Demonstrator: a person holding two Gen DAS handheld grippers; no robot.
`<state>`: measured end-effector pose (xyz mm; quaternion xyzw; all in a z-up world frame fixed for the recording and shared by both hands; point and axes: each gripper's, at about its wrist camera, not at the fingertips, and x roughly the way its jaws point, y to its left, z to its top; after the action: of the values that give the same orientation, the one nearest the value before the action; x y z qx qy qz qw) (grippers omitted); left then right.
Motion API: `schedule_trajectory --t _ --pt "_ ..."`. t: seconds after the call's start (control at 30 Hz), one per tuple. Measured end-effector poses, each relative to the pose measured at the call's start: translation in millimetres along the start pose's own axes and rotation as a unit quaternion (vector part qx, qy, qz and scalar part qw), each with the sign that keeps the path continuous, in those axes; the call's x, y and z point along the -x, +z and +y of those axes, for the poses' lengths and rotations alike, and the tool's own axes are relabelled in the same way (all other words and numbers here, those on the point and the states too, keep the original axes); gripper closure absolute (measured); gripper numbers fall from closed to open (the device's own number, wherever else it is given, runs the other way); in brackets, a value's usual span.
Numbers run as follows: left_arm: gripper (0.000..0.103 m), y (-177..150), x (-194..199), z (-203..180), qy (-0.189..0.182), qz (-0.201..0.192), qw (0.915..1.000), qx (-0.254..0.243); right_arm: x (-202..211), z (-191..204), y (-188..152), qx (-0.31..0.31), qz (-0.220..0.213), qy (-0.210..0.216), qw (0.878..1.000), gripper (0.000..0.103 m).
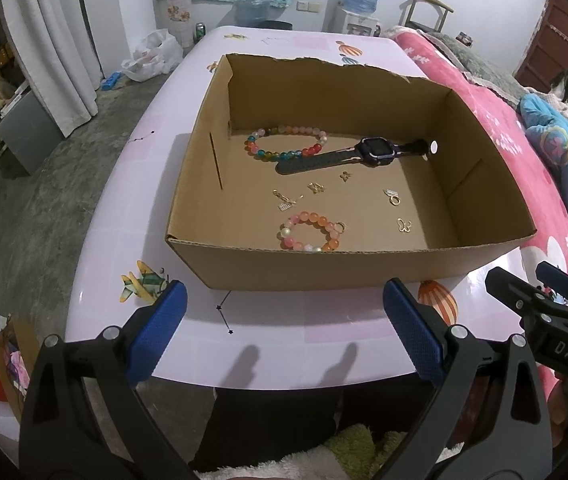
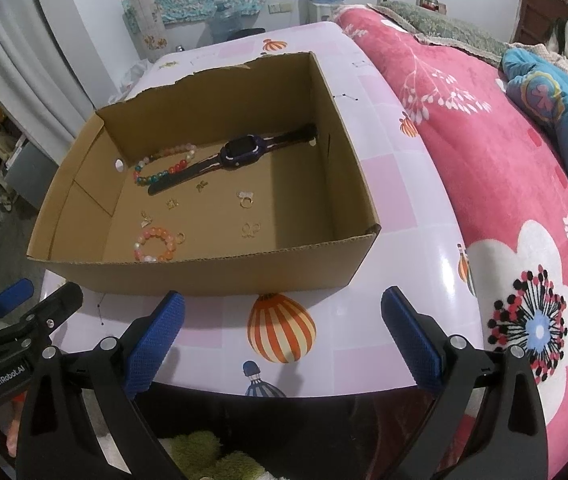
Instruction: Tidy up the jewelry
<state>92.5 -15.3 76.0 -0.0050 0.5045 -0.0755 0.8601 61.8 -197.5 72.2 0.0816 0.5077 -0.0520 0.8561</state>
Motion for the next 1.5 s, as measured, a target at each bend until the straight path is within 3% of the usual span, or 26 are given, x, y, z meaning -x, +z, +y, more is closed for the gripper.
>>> schedule_trajectory --t 1.5 --pt "0.008 0.7 -5.2 1.7 -0.003 0.007 1.0 -0.002 -3.3 -0.2 1.2 -0.005 0.005 0.003 1.0 0.007"
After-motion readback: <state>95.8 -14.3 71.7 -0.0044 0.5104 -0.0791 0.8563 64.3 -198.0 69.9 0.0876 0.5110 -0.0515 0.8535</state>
